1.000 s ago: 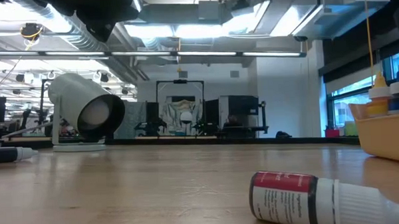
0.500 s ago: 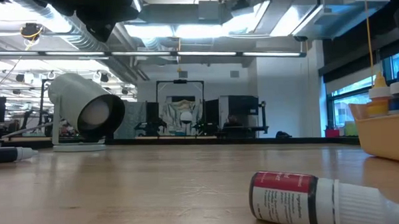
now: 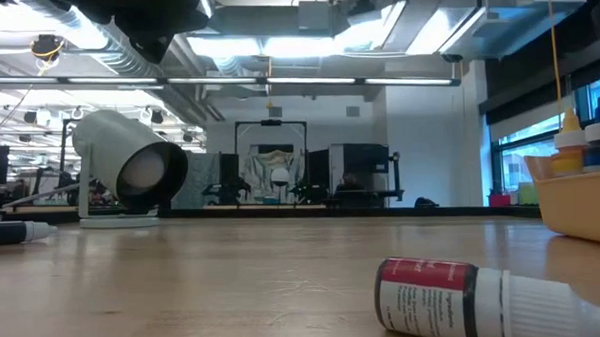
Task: Pick & Place food coloring
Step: Put the top small black food coloring bottle into the yellow bin
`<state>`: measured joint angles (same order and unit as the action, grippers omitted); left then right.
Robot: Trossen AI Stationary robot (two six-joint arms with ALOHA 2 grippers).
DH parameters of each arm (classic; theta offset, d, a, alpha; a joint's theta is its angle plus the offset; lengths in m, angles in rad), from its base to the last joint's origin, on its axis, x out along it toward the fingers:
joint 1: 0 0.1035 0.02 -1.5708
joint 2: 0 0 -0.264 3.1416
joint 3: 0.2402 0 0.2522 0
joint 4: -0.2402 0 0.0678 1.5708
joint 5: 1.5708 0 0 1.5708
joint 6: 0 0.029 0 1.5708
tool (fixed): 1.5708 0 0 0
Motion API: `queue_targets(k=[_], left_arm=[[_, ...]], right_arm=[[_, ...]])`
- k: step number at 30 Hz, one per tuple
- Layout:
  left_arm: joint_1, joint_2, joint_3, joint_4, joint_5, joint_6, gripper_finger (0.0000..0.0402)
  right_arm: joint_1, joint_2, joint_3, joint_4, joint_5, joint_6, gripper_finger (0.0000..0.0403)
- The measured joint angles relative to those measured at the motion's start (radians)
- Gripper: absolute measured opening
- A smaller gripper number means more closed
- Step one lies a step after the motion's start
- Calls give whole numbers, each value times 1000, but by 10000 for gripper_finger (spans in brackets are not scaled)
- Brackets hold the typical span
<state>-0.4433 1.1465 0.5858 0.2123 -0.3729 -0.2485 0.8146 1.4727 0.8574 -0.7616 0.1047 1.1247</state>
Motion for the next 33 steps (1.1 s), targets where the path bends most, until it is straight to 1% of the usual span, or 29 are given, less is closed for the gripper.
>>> queue_targets(k=[5,7,9,11,13,15,18,20,23,25,27,30,33], left_arm=[[0,0,0,0,0,0,103],[0,0,0,-1,0,0,105],[0,0,0,-3,4,-3,106],[0,0,0,-2,12,-3,106],[0,0,0,-2,18,-4,104],[0,0,0,-3,18,-33,103],[0,0,0,-24,19,-96,102],[0,0,0,-73,7,-164,104],[0,0,0,-198,-31,-324,107],[0,0,0,-285,-43,-445,106],[0,0,6,-382,-40,-555,104],[0,0,43,-569,-36,-714,103],[0,0,65,-746,-56,-850,104]], right_arm=[[0,0,98,-112,7,-7,157],[0,0,148,-175,47,-35,157],[-2,0,200,-225,110,-118,157],[-13,0,251,-252,167,-251,157],[-29,0,297,-238,240,-316,157],[-65,-1,340,-217,259,-401,157],[-138,-2,357,-139,200,-592,157],[-193,-1,347,-48,141,-726,157],[-285,-1,298,101,22,-901,157],[-344,1,278,152,-47,-977,157],[-395,0,275,190,-71,-1030,157],[-461,0,268,235,-74,-1095,157],[-508,0,268,290,-79,-1137,157]])
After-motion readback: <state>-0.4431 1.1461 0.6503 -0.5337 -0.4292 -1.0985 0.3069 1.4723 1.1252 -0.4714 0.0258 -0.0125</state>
